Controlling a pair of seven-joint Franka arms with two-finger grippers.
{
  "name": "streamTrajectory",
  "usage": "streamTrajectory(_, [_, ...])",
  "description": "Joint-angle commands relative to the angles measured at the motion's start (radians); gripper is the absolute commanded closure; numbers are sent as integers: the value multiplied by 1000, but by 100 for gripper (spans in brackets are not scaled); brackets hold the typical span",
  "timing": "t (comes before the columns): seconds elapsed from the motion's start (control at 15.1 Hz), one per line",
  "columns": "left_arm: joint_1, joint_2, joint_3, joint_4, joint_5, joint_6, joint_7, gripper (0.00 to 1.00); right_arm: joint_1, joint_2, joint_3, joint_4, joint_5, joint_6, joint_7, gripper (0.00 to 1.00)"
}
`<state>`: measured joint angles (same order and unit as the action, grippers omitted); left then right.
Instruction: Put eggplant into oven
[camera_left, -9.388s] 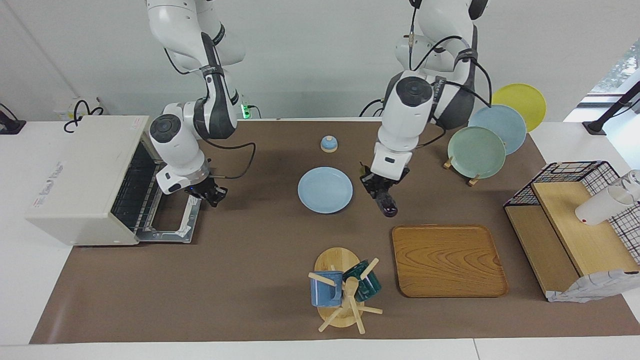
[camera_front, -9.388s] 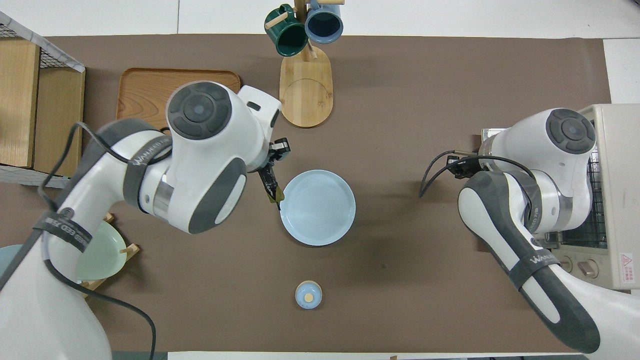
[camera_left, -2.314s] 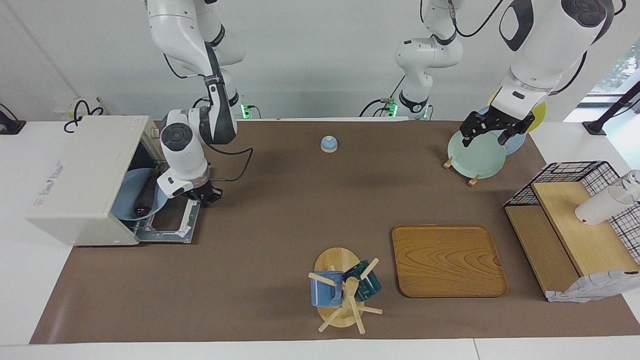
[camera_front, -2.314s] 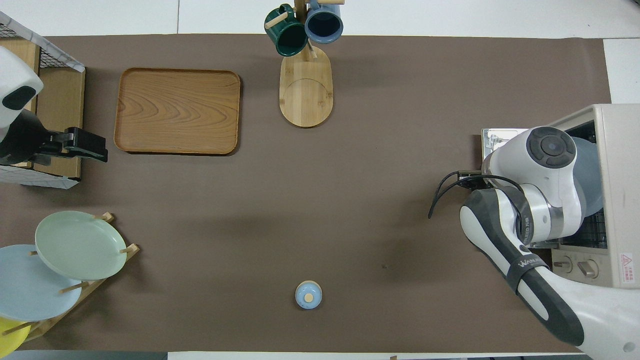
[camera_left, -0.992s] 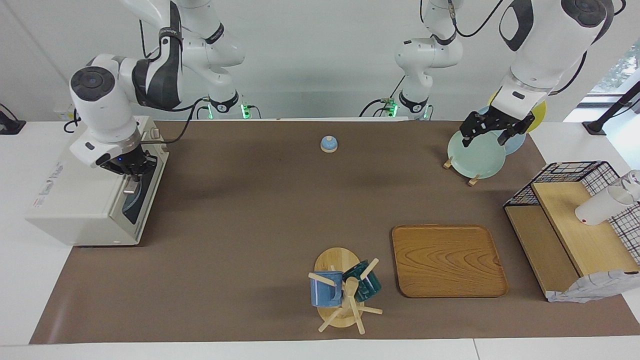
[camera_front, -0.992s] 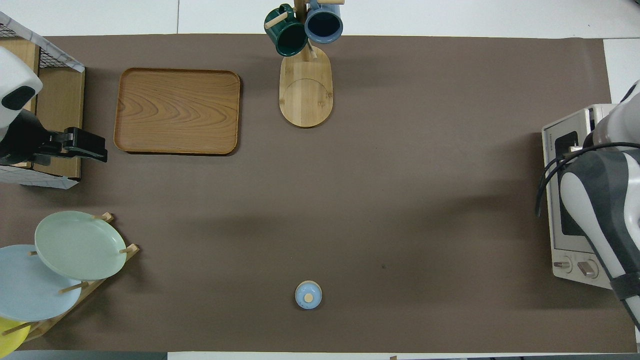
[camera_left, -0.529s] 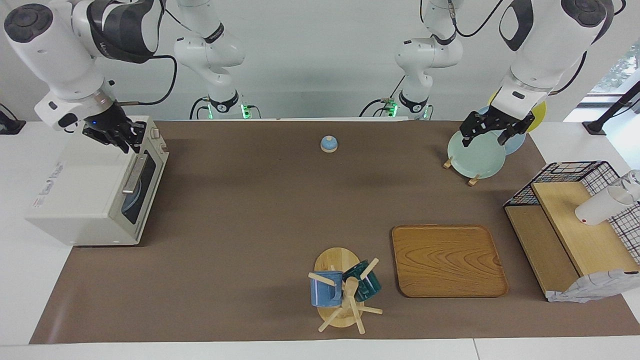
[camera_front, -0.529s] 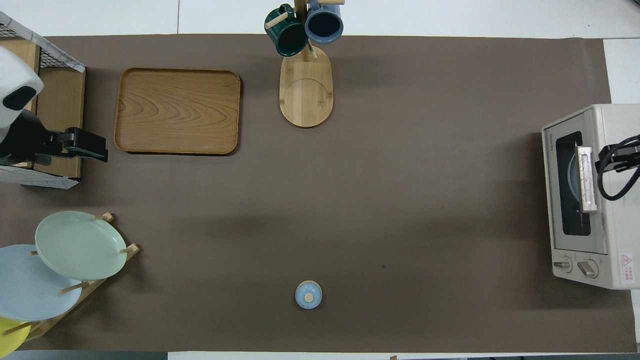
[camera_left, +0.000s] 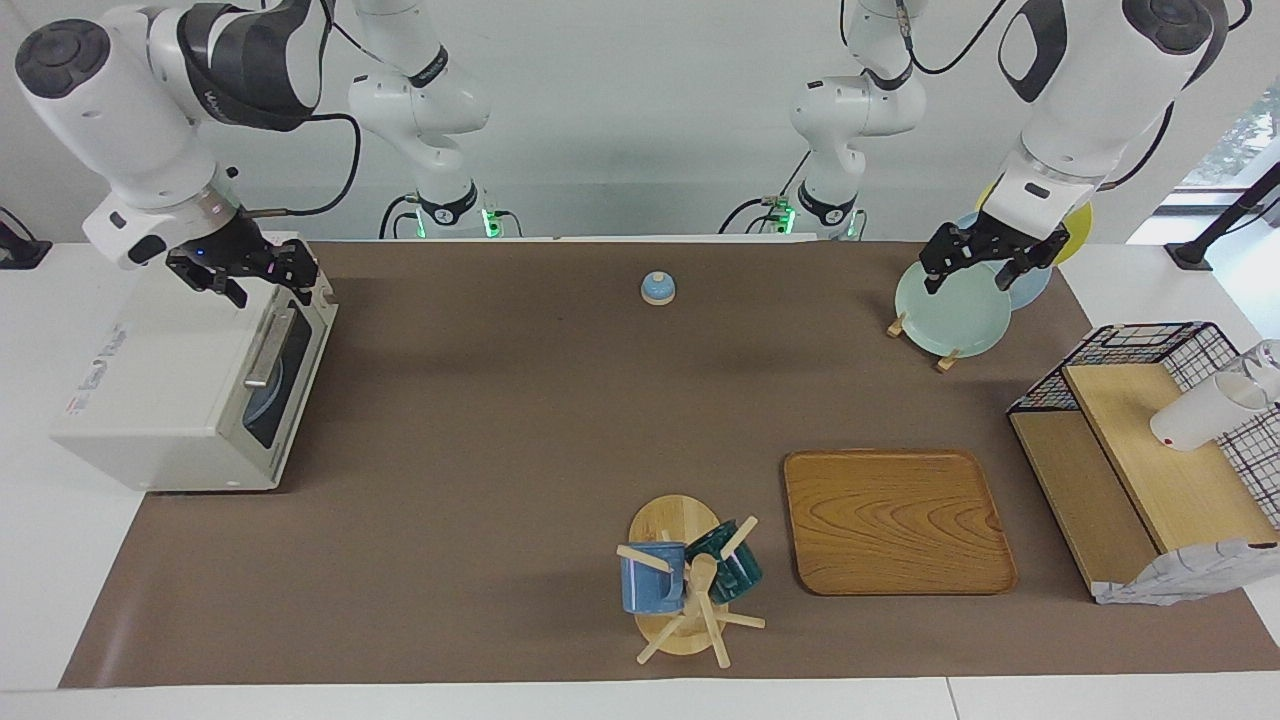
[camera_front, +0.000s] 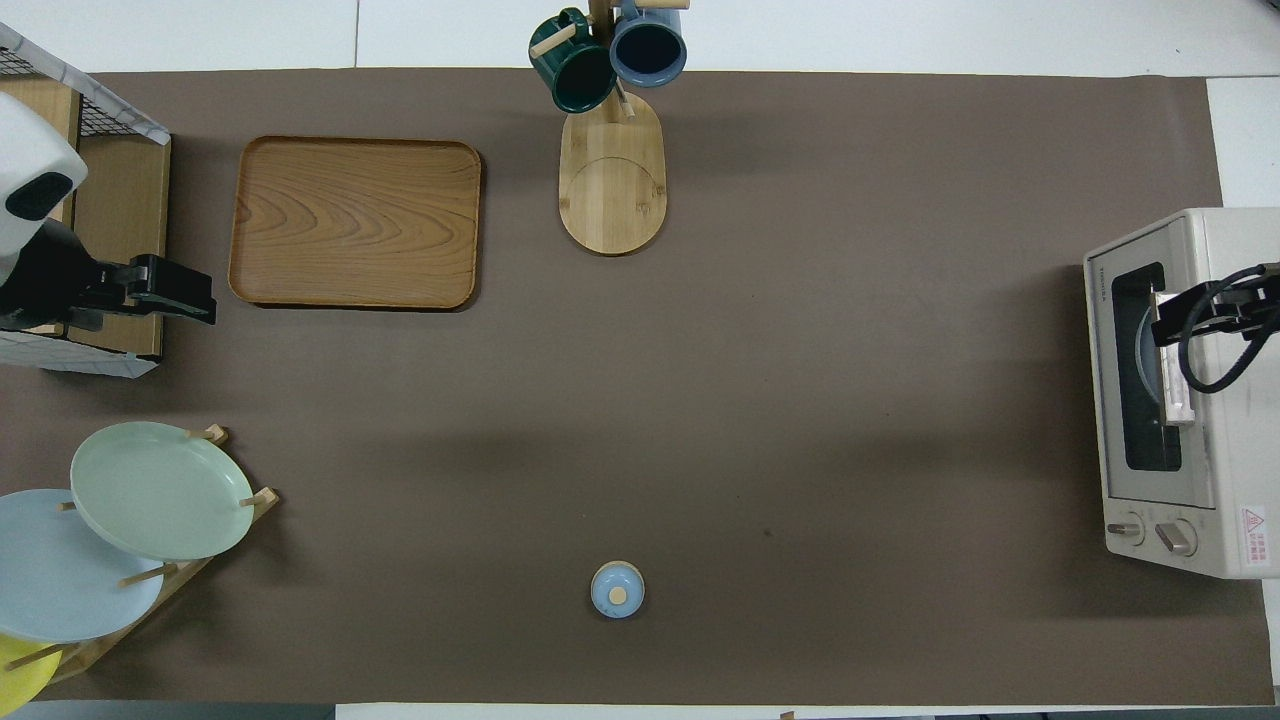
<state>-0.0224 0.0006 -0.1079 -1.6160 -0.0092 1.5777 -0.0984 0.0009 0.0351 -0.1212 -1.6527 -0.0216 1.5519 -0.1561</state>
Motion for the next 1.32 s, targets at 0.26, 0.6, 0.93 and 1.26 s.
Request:
streamTrajectory(0.26, [-7, -13, 10, -4, -14, -8, -3, 0, 48, -122, -29, -151, 8, 34, 26, 0])
streamTrajectory(0.6, [-7, -13, 10, -4, -14, -10, -3, 0, 44, -113, -38, -148, 12, 76, 30, 0])
streamTrajectory(0.93, [-7, -13, 10, -4, -14, -10, -3, 0, 42, -98, -54, -119, 15, 76, 63, 0])
streamTrajectory(1.26, [-7, -13, 10, -4, -14, -10, -3, 0, 41, -104, -49, -75, 11, 65, 58, 0])
